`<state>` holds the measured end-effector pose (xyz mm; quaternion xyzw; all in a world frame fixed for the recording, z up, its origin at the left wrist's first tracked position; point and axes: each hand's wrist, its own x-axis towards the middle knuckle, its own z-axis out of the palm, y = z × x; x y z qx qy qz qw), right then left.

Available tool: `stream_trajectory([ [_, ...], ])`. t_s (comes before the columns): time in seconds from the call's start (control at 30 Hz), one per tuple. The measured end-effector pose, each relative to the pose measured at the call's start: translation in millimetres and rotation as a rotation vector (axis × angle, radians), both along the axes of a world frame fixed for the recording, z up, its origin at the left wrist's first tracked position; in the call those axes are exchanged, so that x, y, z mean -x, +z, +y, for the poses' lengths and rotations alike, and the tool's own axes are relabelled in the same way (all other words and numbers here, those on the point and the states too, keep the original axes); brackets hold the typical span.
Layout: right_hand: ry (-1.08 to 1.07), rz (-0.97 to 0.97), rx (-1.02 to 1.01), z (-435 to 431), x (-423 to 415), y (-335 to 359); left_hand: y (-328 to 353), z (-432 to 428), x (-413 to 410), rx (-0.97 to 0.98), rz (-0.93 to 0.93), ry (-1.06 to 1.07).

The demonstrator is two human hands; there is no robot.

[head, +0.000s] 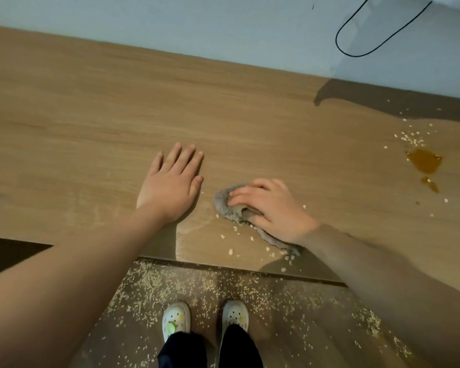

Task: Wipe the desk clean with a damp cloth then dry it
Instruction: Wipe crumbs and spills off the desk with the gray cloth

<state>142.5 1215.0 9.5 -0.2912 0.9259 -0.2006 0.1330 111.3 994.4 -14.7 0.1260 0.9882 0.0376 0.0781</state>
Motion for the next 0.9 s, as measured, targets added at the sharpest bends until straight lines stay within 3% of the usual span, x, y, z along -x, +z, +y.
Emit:
stream_trajectory([
  [0.1, -0.353, 0.081, 0.062, 21.2, 30.5, 2.2, 0.4, 0.3, -15.7, 0.021, -0.011, -0.012],
  [0.2, -0.559, 0.176, -0.08, 55.4, 53.6, -1.5, 0.6, -0.1, -28.8, 0.043, -0.022, -0.019],
  [0.33, -0.525, 0.135, -0.044, 44.6, 6.8, -3.9, 0.3, -2.6, -41.8, 0.05, -0.026, -0.049],
  [0.4, -0.363, 0.06, 0.006, 25.4, -33.8, 0.2, -1.4, -3.3, -44.3, 0.051, -0.03, -0.06],
  [0.5, -0.124, -0.028, -0.083, 21.8, -55.6, 6.7, -1.9, -3.9, -44.6, 0.044, -0.02, -0.063],
  [0.57, -0.259, -0.029, -0.126, 38.4, -37.7, 5.6, -2.5, -4.1, -44.5, 0.04, -0.01, -0.067],
  [0.67, -0.696, 0.071, -0.072, 56.5, -21.4, -1.3, -2.0, -3.4, -44.9, 0.02, -0.003, -0.063],
  [0.73, -0.872, 0.115, -0.075, 41.7, -29.3, -7.7, -1.1, -3.7, -46.8, -0.008, 0.01, -0.061],
  [0.8, -0.854, 0.121, -0.086, 9.0, -52.8, -10.3, -0.7, -5.5, -48.5, -0.035, 0.02, -0.058],
  [0.9, -0.564, 0.067, -0.062, -41.0, -91.2, -6.6, 0.6, -10.9, -48.7, -0.09, 0.005, -0.083],
])
